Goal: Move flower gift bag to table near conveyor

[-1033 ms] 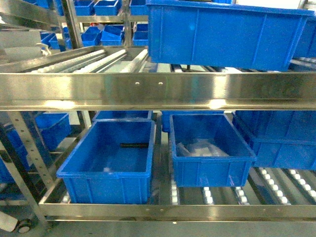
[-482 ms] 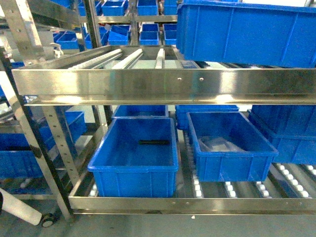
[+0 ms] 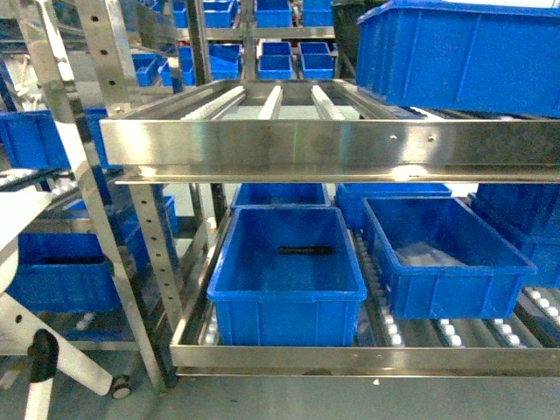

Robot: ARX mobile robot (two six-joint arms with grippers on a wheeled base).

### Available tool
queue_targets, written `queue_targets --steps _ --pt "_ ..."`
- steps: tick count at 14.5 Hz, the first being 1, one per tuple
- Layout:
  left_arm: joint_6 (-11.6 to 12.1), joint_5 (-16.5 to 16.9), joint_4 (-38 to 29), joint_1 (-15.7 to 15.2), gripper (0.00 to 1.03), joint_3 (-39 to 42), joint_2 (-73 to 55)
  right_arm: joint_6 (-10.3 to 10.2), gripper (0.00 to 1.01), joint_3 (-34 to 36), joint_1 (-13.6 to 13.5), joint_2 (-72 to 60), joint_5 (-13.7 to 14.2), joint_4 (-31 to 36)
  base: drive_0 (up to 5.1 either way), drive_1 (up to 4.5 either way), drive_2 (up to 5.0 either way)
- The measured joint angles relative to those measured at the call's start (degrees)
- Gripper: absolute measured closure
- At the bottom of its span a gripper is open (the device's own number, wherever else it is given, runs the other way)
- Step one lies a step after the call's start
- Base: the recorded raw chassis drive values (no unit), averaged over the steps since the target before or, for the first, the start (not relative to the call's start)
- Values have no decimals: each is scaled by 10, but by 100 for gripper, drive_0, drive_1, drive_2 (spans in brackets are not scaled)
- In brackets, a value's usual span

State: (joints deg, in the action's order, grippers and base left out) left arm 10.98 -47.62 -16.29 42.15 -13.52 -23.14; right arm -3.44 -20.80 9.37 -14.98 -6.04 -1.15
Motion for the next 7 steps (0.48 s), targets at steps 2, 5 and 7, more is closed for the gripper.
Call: queue_targets --steps 2,5,7 --pt "0 0 0 0 101 0 0 0 99 0 0 0 0 -1 -502 186 272" --pt "0 0 0 0 101 0 0 0 99 0 0 -2 0 -1 -487 244 244" --pt "0 0 0 0 101 0 0 0 99 0 0 -2 0 -3 -494 243 243"
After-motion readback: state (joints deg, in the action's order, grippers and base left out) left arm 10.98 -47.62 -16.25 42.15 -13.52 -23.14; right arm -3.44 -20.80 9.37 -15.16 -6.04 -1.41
